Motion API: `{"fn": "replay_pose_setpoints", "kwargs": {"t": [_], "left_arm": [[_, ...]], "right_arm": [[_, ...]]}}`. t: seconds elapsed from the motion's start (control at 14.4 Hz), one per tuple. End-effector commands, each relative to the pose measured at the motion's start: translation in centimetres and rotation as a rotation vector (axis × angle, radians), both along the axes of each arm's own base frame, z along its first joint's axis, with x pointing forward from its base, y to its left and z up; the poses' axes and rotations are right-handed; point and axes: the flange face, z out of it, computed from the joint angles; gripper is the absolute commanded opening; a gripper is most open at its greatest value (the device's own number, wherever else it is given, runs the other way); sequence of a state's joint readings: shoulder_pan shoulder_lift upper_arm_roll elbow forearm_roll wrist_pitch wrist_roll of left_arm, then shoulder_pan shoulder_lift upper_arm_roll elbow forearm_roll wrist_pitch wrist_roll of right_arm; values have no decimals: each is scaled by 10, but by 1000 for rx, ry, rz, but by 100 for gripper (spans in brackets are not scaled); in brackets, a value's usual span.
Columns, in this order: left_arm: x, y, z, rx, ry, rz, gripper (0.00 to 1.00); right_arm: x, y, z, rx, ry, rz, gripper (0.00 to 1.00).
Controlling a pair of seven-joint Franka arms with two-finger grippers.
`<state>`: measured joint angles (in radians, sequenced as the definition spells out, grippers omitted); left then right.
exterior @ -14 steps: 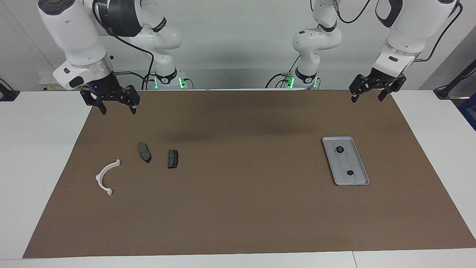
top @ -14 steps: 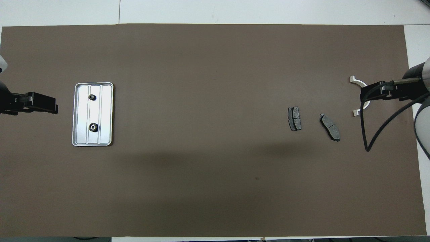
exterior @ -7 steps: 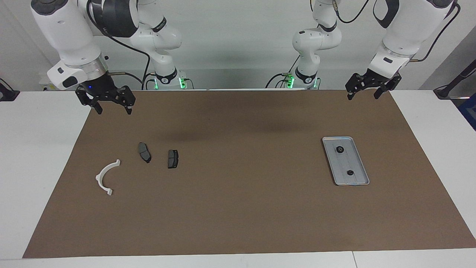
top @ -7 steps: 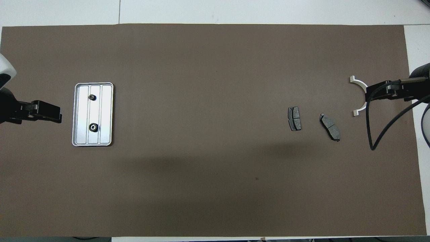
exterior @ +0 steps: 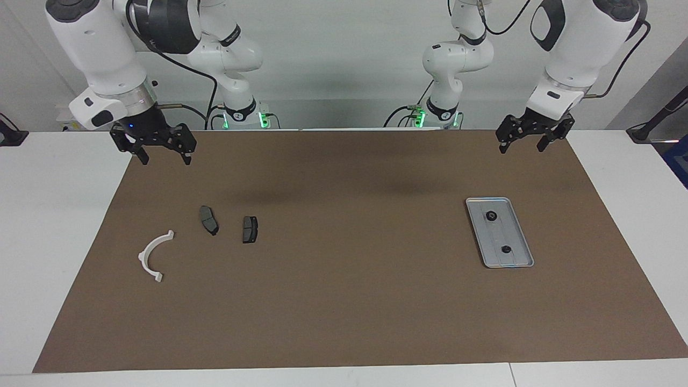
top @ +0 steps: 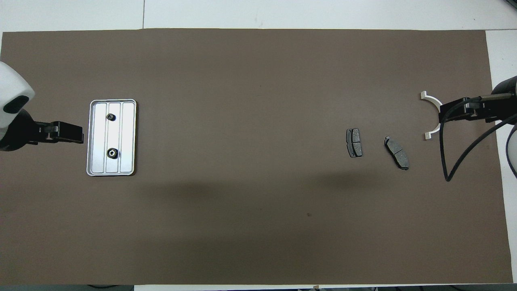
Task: Place bearing gear from tray to pile
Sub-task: 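Move the left gripper over the silver tray, then lower the left gripper and grasp the dark bearing gear in the tray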
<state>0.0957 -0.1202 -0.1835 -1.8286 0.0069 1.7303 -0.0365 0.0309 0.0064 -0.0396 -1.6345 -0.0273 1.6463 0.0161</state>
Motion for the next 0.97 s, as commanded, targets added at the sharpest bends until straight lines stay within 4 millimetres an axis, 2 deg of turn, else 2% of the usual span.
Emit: {"fn": "replay_pose_setpoints", "kwargs": {"t": [0.0, 0.14, 0.35, 0.49, 0.69, 0.9], "left_arm": [[-29, 3, -29, 6, -51, 9, 100], [-22, 7, -46, 1, -29, 7, 100], [2, 10, -92, -14, 5, -14, 100], [14, 14, -115, -22, 0, -20, 100], [23, 34, -155, -28, -30, -67, 100], [28, 56, -178, -30, -54, -86, 100]], "right_arm": [[-8, -4, 1, 8, 6, 12, 100], [-8, -4, 1, 8, 7, 12, 100], [-8, -3, 1, 8, 7, 13, 100], [-8, -3, 1, 8, 6, 13, 100], [-8, -4, 1, 8, 7, 12, 100], [-8, -3, 1, 8, 7, 13, 100]]}}
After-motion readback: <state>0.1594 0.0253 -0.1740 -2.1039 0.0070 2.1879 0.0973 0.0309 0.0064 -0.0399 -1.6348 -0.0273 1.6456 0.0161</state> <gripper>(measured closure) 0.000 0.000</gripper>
